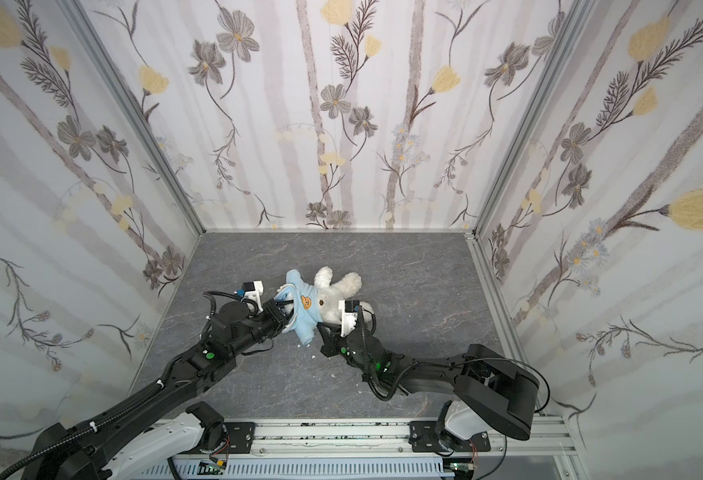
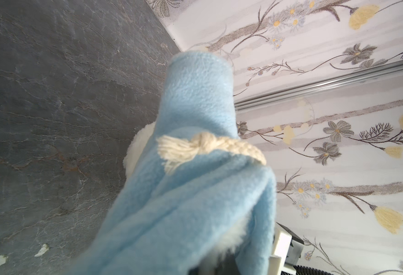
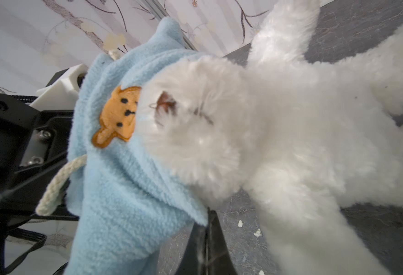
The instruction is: Dress the teddy bear
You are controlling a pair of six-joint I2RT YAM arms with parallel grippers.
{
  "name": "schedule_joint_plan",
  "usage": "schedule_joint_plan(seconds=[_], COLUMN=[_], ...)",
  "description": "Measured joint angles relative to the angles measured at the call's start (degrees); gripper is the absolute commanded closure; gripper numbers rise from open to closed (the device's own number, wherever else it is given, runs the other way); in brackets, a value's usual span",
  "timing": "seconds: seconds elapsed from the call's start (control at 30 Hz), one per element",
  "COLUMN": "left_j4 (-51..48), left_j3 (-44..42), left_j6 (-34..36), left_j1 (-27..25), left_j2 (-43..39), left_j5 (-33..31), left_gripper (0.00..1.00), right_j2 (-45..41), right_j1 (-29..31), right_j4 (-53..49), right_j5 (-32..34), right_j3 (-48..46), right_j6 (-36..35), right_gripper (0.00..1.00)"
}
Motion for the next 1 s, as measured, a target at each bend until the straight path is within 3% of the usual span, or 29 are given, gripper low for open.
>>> schedule_joint_plan(seconds=[0.3,0.57,0.73,0.9,1.0], left_j4=[0.87,1.97,3.45,5.92,6.29], left_j3=[-1.73,-2.64,-2.82,-1.68,-1.07], left_j6=[-6.32,-10.97,-13.00,-12.85,-11.21], left_j1=[3.02,4.66,7.19,7.82,7.82], left_j2=[-0.63,-1.01,-1.38,0.09,1.03], left_j5=[3.52,5.86,7.32,7.02,7.82], left_gripper=[1.00,1.00,1.00,1.00,1.00], right_j2=[-1.49,-4.13,-4.26,-2.47,-3.21], right_j1=[-0.13,-2.45,-7.58,-8.15,-8.66], right_j4=[-3.96,-4.07,-1.64,-3.76,-5.29], right_j5=[3.54,3.39,-7.63,-17.44,-19.56], right_j3=[-0.48,-1.38,-1.51,1.81,1.79], right_j6=[-0.31,-7.87,-14.58,-20.26,-21.88], right_gripper=[1.00,1.00,1.00,1.00,0.87])
